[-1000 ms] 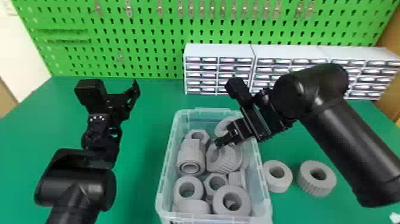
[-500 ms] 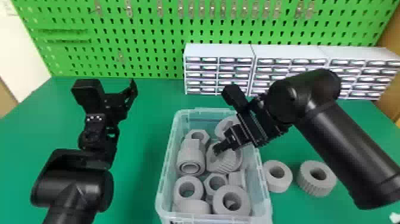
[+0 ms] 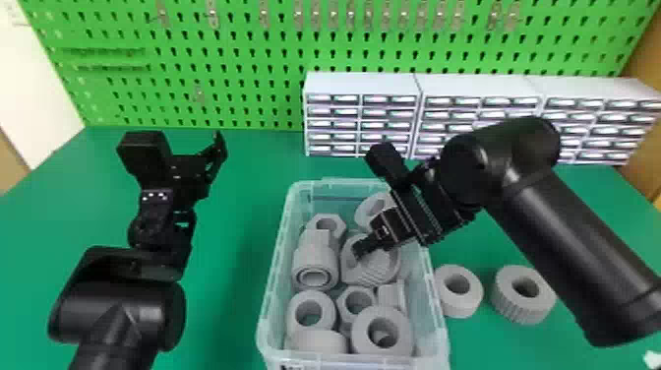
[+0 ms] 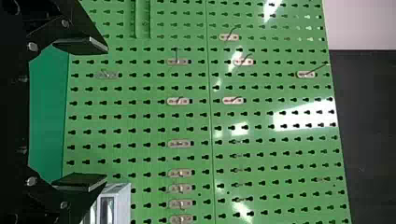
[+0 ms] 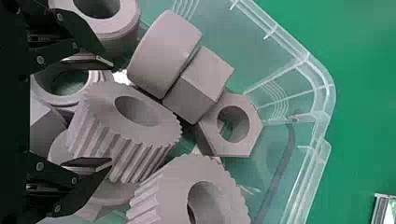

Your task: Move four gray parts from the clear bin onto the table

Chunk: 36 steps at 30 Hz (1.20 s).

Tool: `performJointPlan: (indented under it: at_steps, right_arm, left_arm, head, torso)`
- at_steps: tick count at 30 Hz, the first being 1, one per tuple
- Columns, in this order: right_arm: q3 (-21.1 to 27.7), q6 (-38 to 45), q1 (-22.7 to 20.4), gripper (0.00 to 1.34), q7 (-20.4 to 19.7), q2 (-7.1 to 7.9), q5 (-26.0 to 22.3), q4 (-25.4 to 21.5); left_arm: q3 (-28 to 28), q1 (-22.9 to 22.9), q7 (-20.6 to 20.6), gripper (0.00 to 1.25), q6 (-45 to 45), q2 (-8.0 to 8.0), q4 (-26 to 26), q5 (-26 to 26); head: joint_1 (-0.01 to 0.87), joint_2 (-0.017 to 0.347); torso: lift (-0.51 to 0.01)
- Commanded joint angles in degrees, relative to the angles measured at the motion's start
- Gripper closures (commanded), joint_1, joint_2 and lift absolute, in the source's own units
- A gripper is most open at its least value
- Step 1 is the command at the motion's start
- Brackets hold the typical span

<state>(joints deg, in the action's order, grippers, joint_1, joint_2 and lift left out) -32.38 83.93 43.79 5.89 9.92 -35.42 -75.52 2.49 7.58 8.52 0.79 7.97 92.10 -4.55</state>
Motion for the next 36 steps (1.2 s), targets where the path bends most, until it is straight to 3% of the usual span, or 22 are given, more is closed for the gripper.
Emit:
performJointPlan:
  at_steps: [1,36]
  right_arm:
    - [-0.05,0.0,-0.02,0.52,0.0,0.02,0.35,0.37]
    - [0.13,-0.61,0.42,0.52,0.0,-0.86,0.79,6.0]
  left_arm:
    - [0.15,0.15,0.0,0.29,0.0,0.11,0.01,-0.02]
    - [0.5,0.24,0.0,0.3,0.0,0.2,0.01,-0.02]
  head:
    - [0.693,0.072]
    - [0.693,0.072]
  torso:
    - [-0.052]
    - [-0.052]
